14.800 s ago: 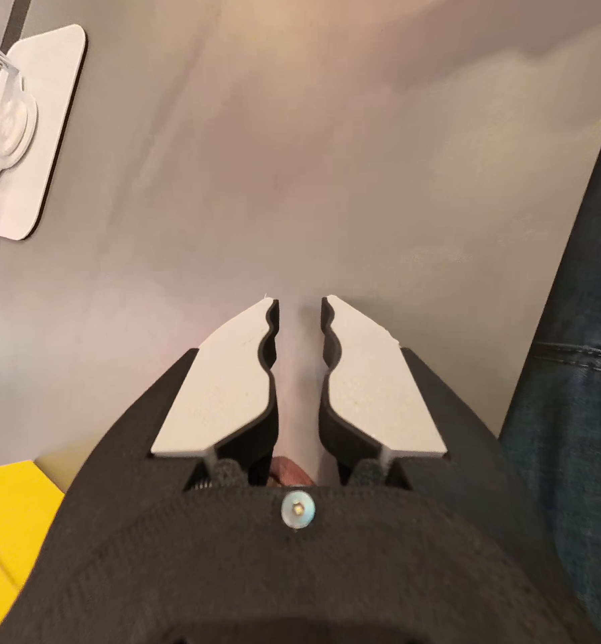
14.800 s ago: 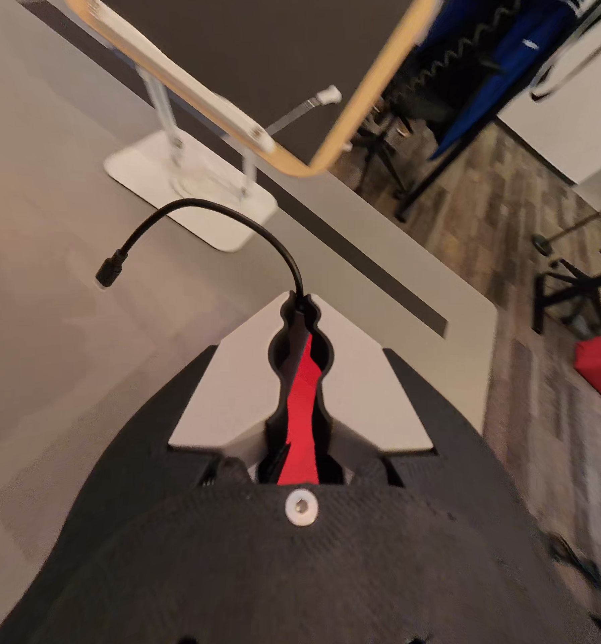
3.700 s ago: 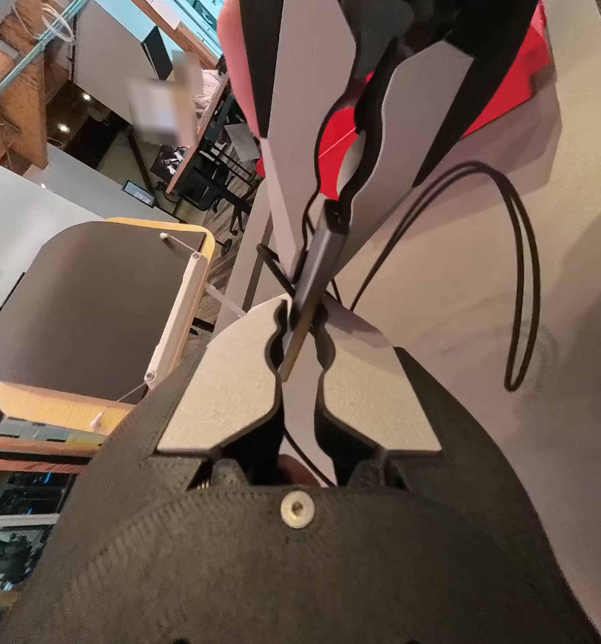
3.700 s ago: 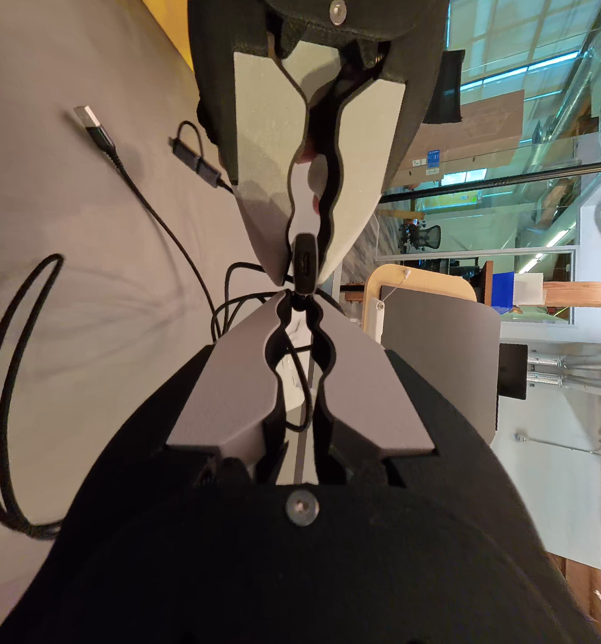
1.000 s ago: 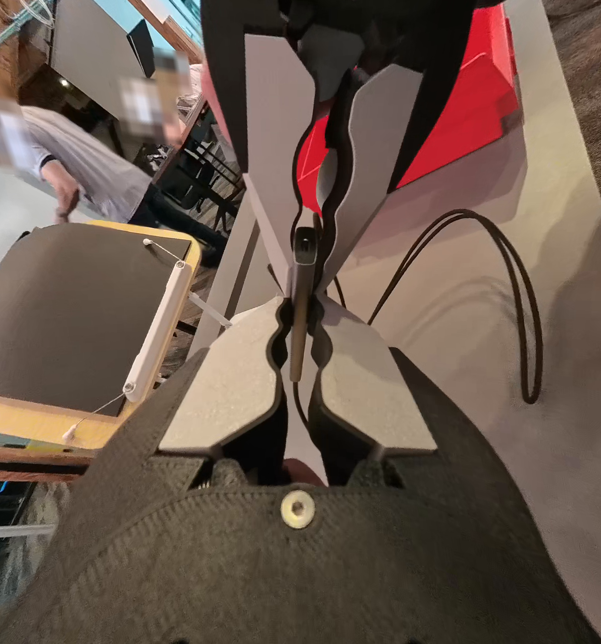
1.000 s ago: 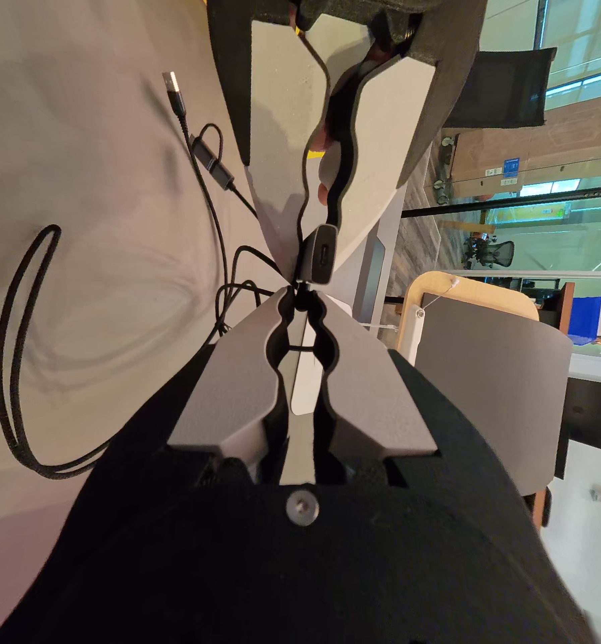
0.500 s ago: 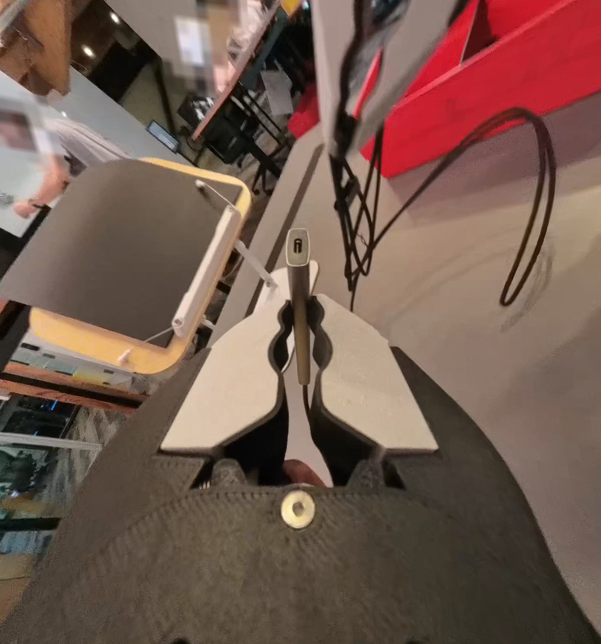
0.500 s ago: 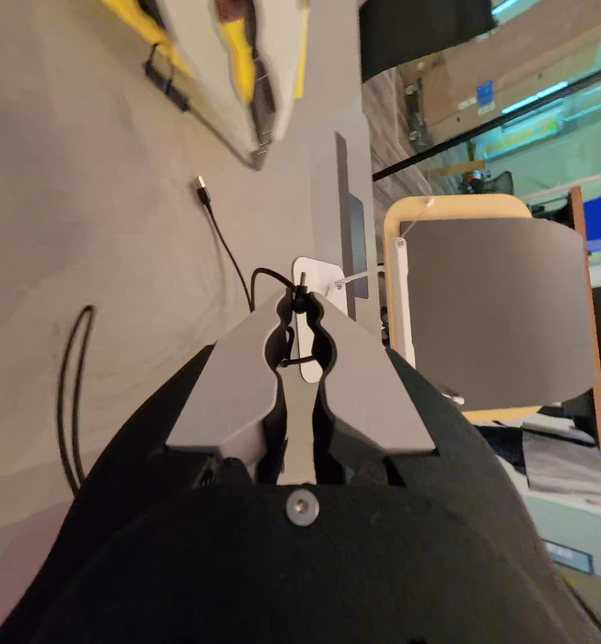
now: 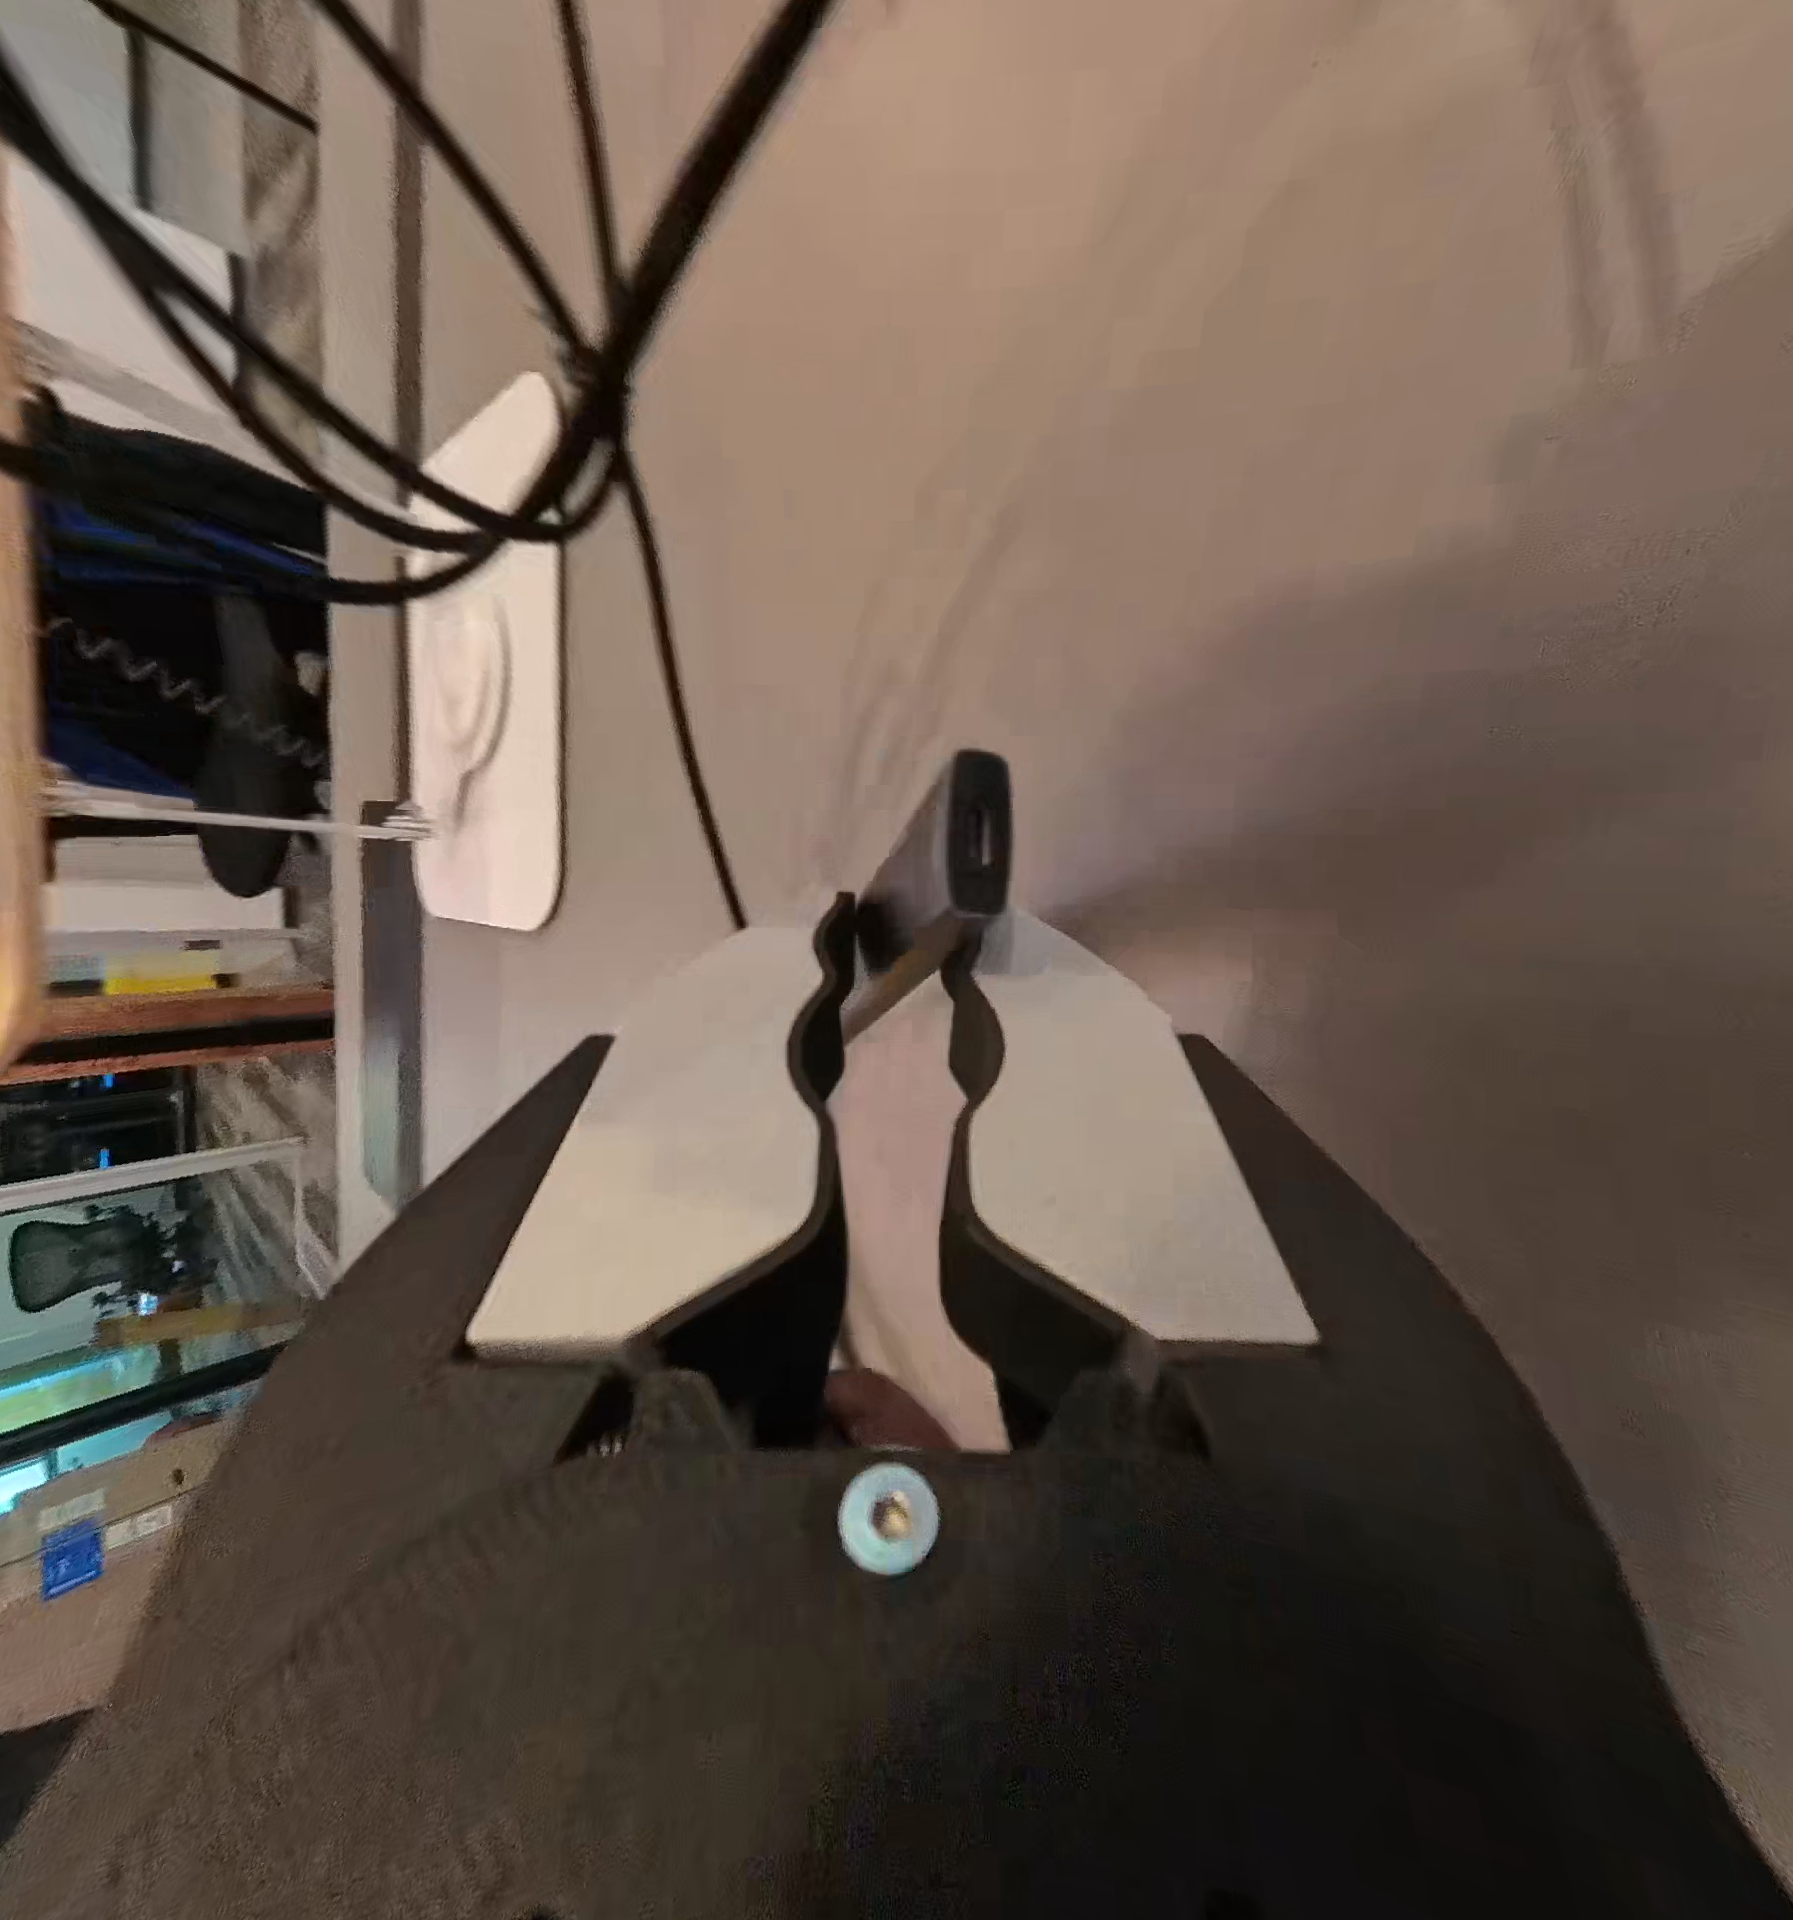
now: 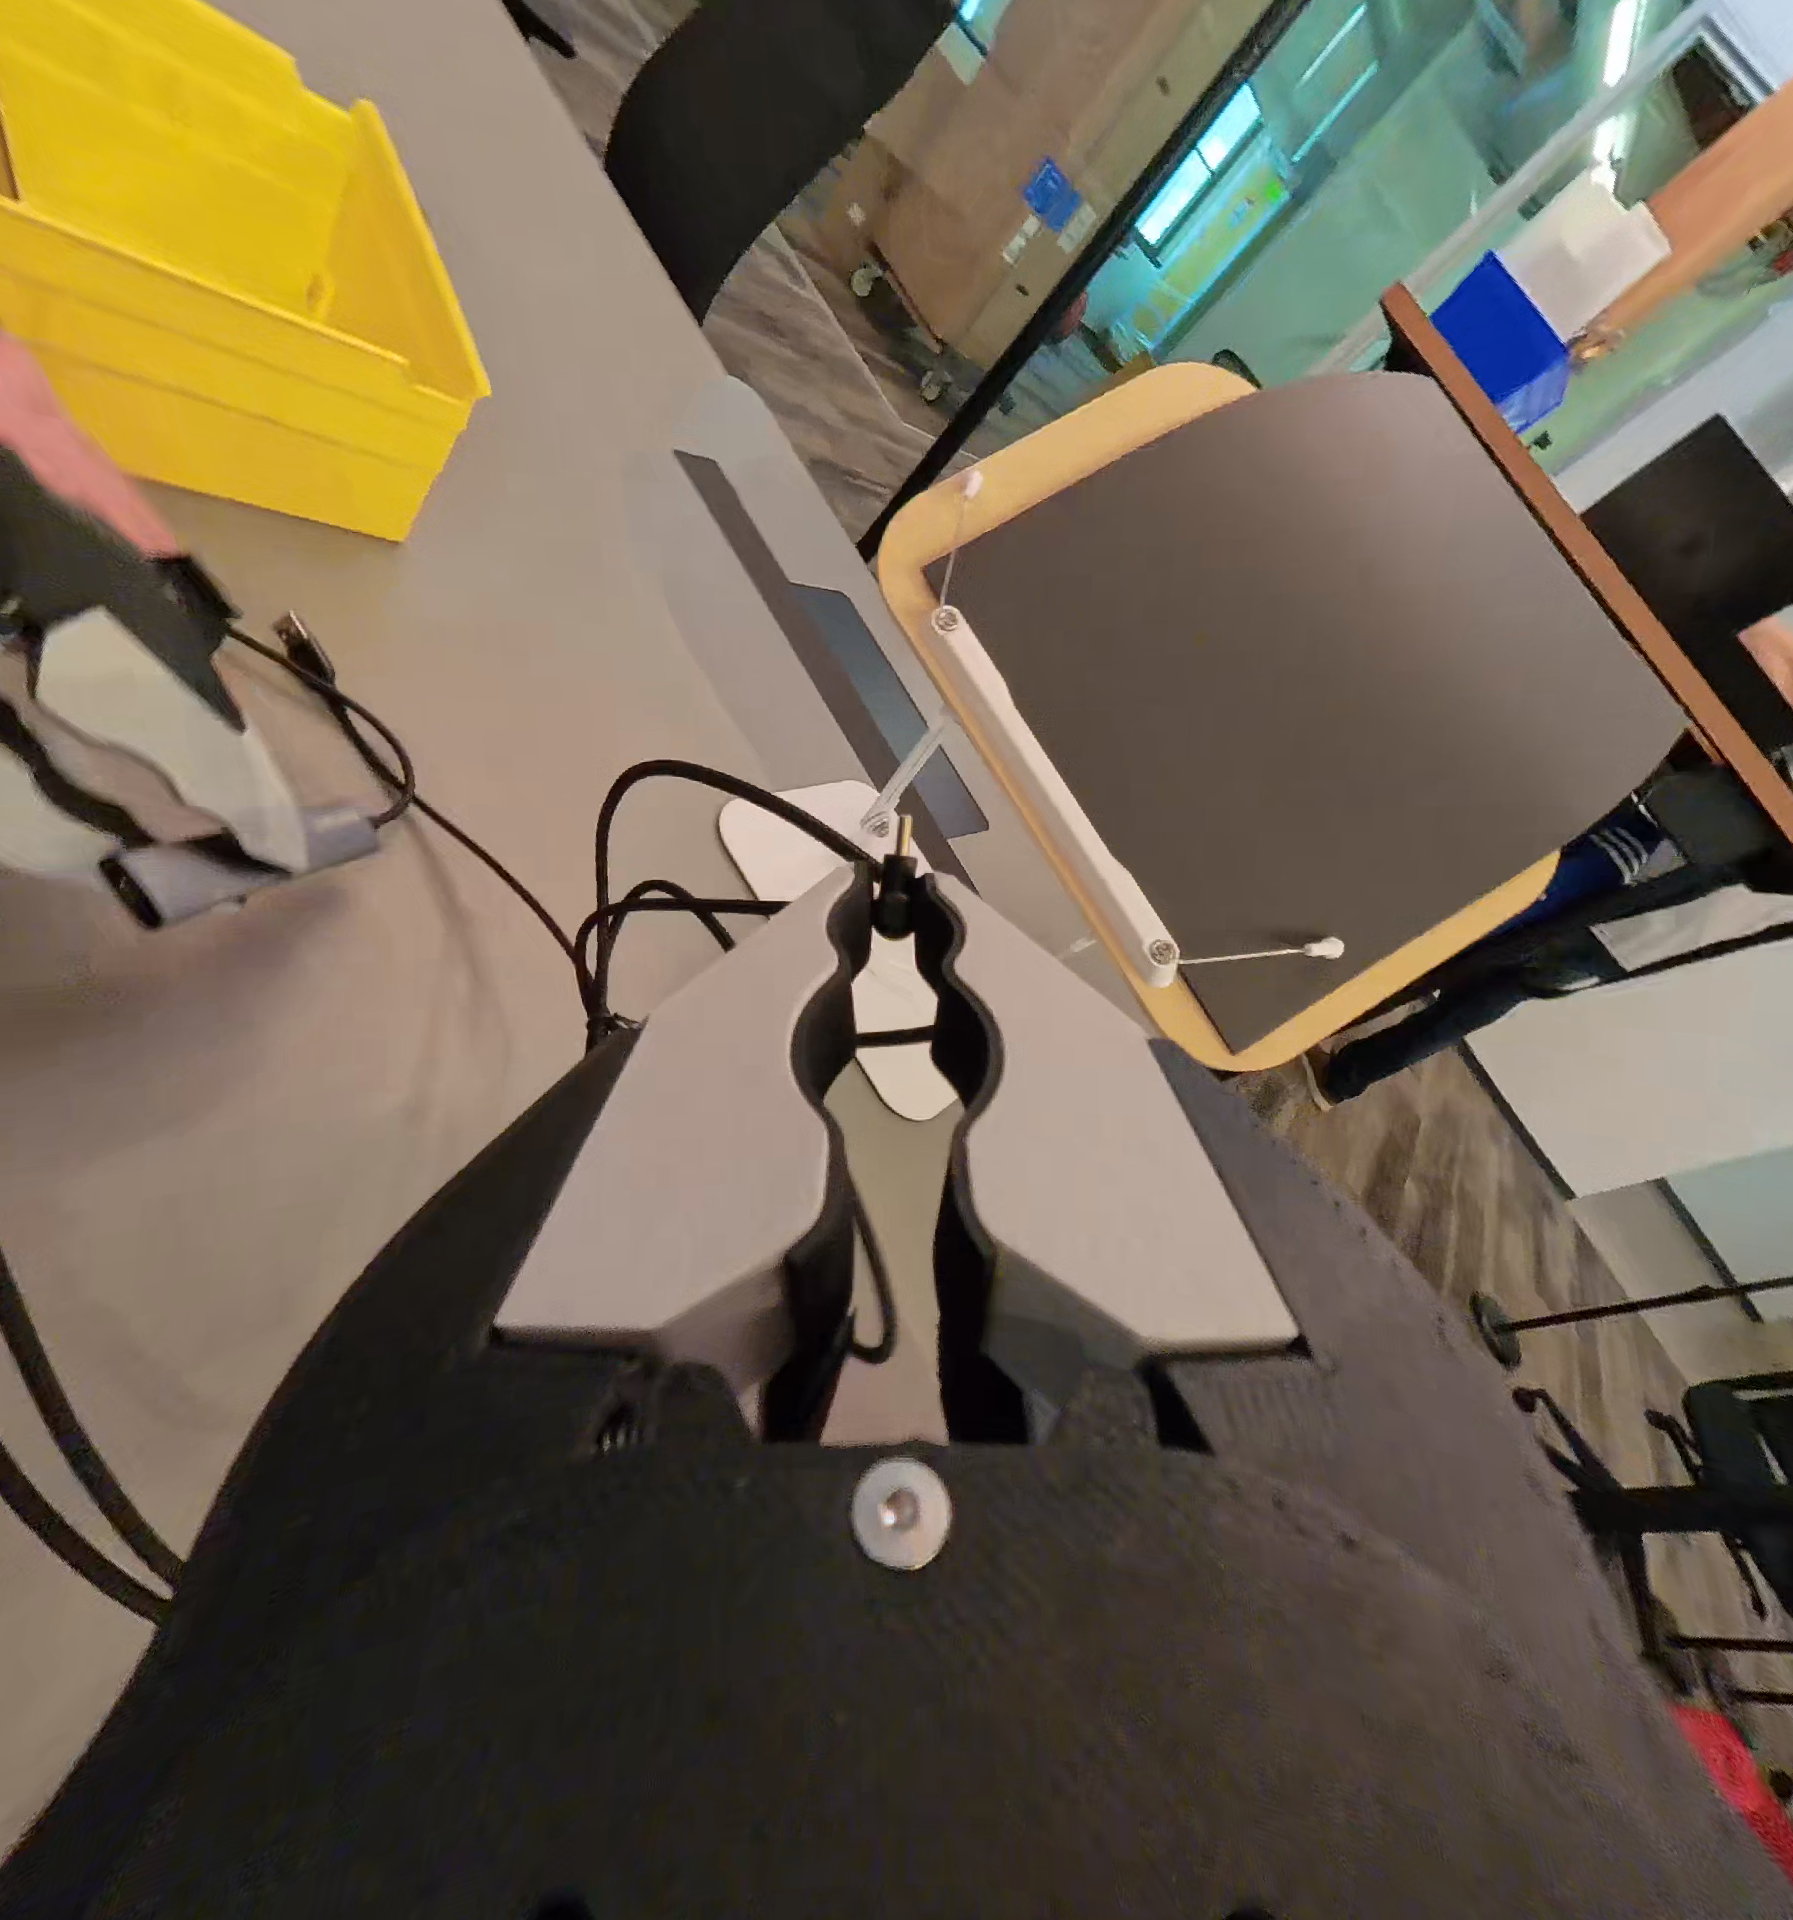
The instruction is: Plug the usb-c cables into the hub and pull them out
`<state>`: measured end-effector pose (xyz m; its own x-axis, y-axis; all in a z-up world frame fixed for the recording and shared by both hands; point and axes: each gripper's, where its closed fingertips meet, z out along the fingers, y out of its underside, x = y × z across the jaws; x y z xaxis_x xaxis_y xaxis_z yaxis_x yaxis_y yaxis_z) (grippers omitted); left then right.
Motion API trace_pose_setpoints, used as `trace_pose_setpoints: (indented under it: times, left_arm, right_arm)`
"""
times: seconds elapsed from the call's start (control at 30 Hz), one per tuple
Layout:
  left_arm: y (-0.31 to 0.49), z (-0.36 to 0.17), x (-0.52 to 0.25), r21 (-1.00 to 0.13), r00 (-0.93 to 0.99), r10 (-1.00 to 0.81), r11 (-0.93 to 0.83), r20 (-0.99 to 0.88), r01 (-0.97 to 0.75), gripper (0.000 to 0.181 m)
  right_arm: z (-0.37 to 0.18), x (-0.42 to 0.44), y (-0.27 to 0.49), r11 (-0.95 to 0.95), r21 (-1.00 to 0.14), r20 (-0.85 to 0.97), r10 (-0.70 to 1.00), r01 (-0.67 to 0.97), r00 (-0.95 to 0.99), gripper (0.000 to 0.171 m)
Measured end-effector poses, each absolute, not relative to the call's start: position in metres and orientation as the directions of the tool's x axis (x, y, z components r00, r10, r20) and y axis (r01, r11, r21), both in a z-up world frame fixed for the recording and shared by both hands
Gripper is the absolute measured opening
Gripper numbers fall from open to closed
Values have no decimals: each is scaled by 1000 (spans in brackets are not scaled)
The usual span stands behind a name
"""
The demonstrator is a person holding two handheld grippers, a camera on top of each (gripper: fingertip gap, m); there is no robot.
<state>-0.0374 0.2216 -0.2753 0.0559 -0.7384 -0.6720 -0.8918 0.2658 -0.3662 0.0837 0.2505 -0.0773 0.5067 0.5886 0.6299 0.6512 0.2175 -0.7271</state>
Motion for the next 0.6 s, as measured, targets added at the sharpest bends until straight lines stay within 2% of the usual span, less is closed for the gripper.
trace_pose_setpoints:
  times: [0.2,0.27,0.3,0.43,0.6]
  left_arm:
    - [214,-311,-39,-341,43,-812,196,-582,-920,33]
    - [211,-308,-41,-364,67,-840,160,-538,-917,51]
    - [210,-305,-41,-393,92,-855,136,-510,-909,62]
    - [214,-282,-46,-516,201,-884,52,-422,-855,78]
    - [232,-214,-50,-668,351,-830,35,-434,-743,76]
  right_arm:
    - [-63,101,269,151,-818,530,572,554,626,6]
    - [-56,107,274,138,-836,508,559,531,656,5]
    - [-50,110,275,141,-849,494,552,509,671,5]
    - [-28,117,280,170,-867,480,534,467,696,5]
    - [0,116,274,206,-907,415,584,367,698,5]
